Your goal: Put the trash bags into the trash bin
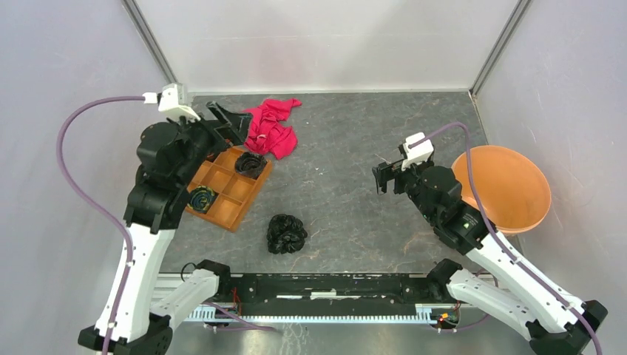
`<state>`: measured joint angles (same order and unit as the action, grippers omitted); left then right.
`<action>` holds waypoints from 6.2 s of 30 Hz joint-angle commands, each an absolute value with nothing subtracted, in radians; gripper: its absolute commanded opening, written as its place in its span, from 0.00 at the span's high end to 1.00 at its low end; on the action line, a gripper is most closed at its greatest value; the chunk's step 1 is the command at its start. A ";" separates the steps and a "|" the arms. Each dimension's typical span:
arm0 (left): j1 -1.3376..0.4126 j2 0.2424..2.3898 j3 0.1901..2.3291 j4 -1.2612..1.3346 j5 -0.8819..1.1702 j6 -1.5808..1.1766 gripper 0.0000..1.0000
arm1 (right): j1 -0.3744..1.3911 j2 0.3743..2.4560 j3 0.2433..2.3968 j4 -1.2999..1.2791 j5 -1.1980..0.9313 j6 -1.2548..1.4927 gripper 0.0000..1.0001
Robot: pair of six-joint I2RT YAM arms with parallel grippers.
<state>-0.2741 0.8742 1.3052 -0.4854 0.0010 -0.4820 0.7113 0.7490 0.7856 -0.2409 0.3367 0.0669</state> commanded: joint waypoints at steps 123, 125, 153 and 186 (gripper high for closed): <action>-0.438 1.014 0.847 -0.249 0.075 -0.641 0.98 | 0.853 1.048 0.624 0.098 0.173 0.105 1.00; -0.435 0.999 0.822 -0.277 0.071 -0.641 0.98 | 0.854 1.099 0.653 0.051 0.160 0.122 1.00; -0.428 1.036 1.159 -0.591 -0.119 -0.515 0.98 | 0.853 0.875 0.757 -0.124 0.369 0.067 0.04; -0.857 1.166 1.028 -0.192 0.062 -0.619 0.98 | 0.853 0.886 0.739 -0.113 0.367 0.058 0.02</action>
<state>-0.8642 1.1725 0.8963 -0.2947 0.0788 -0.6170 0.8509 0.8810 0.7399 -0.1455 0.3435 0.0689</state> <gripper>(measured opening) 0.028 0.979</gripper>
